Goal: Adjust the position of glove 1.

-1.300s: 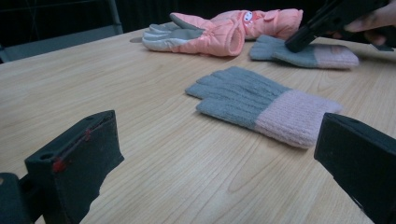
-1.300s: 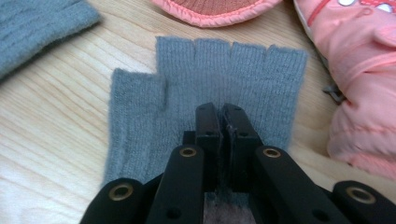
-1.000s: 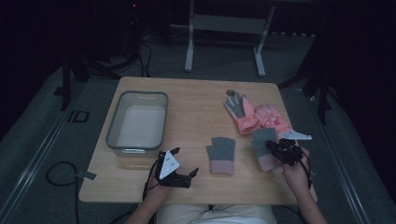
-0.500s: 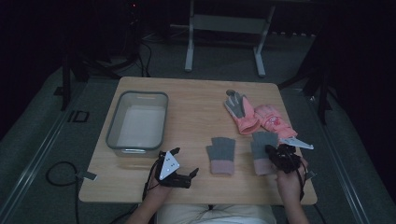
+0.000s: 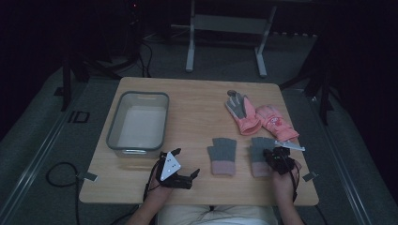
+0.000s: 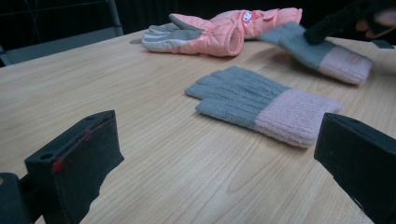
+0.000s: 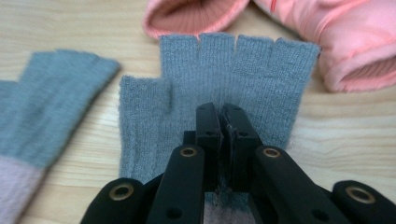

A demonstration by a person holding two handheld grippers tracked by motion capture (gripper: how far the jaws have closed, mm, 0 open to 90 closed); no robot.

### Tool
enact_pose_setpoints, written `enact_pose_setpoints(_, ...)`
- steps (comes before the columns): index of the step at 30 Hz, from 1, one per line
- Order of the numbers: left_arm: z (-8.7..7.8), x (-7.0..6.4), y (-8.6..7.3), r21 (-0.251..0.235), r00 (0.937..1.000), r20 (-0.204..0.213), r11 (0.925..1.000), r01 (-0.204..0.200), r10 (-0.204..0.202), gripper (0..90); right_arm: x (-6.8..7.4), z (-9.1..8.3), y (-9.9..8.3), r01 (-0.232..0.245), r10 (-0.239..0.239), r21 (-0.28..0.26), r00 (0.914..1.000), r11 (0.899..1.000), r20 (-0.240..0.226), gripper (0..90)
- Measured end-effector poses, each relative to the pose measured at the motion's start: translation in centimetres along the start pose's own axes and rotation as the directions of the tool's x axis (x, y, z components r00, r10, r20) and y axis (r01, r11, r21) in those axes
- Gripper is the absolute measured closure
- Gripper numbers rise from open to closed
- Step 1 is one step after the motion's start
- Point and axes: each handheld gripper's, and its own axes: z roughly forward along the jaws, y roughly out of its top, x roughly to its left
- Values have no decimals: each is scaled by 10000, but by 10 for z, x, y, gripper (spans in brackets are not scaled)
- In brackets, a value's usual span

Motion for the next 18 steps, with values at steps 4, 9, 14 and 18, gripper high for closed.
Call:
enact_pose_setpoints(4,0,0,0,-10,10000,7,10000,7,-7,0,-2,14,-6,0,-4,311,9999,9995,122,833)
enact_pose_setpoints(9,0,0,0,2,10000,18,10000,-16,16,0,-4,14,-5,1,-3,327,10000,9995,51,781)
enact_pose_setpoints(14,0,0,0,-24,10000,29,10000,24,-24,0,-9,4,3,733,-734,-32,9969,9973,-293,704)
enact_pose_setpoints(18,0,0,0,-2,10000,31,10000,13,-13,0,-17,2,9,1959,-1955,-105,9716,9806,-1330,665)
